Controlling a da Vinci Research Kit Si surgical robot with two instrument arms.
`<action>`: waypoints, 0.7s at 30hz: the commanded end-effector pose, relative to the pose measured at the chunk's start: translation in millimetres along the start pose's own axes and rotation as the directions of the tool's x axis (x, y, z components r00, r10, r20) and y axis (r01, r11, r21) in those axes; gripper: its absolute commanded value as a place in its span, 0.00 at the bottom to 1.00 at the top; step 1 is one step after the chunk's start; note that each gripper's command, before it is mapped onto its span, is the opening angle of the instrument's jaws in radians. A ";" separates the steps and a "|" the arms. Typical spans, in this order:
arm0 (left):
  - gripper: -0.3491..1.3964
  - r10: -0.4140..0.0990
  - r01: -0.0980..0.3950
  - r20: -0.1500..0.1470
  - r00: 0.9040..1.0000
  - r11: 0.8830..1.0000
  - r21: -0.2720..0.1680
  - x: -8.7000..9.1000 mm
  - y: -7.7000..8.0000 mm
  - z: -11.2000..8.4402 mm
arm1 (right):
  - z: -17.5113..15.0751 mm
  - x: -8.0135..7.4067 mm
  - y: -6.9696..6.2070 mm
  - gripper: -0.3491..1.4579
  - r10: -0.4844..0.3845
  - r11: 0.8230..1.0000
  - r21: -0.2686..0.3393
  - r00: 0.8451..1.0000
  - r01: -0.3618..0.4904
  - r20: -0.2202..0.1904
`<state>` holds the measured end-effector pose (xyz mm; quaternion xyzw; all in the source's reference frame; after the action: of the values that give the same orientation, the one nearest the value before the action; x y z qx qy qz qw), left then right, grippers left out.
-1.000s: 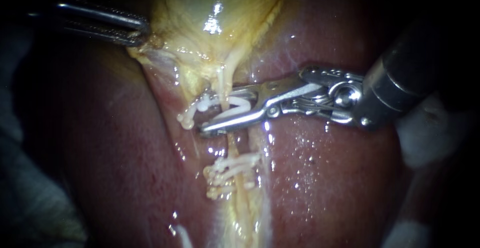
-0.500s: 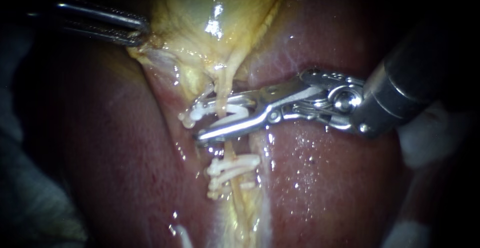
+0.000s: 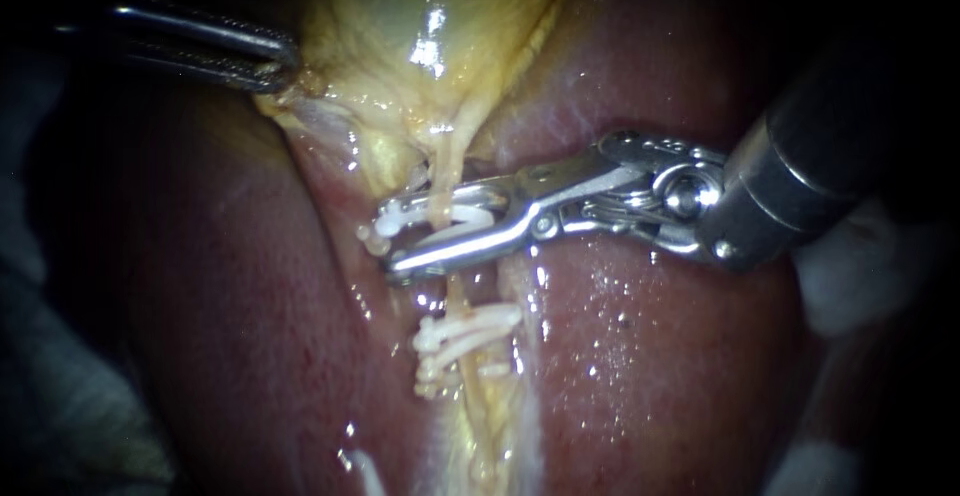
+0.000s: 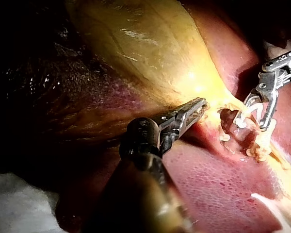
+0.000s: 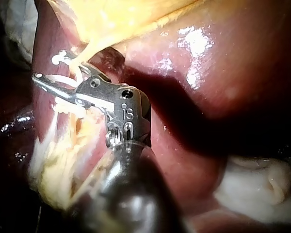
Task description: Clipping third clip right tube
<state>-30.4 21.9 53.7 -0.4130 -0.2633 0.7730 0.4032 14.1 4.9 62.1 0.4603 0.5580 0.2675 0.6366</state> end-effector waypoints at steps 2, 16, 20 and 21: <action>0.00 0.000 0.000 0.000 1.000 1.000 0.000 0.0 0.0 0.0 | -0.1 0.0 0.0 0.35 0.006 1.000 0.000 1.000 -0.006 0.000; 0.00 0.000 0.000 0.000 1.000 1.000 -0.001 0.0 -0.1 -0.1 | -0.1 0.1 -0.1 0.19 0.012 1.000 0.001 1.000 -0.012 0.000; 0.00 0.000 0.000 0.000 1.000 1.000 0.000 0.0 -0.1 -0.1 | -0.2 0.1 -0.2 0.14 0.012 1.000 0.001 1.000 -0.012 0.000; 0.00 0.000 0.000 0.000 1.000 1.000 0.000 0.0 -0.1 -0.1 | -0.2 0.1 -0.2 0.12 0.012 1.000 0.002 1.000 -0.012 0.000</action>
<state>-30.3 21.9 53.7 -0.4130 -0.2635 0.7731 0.4029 13.9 5.0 61.9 0.4647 0.5551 0.2710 0.6344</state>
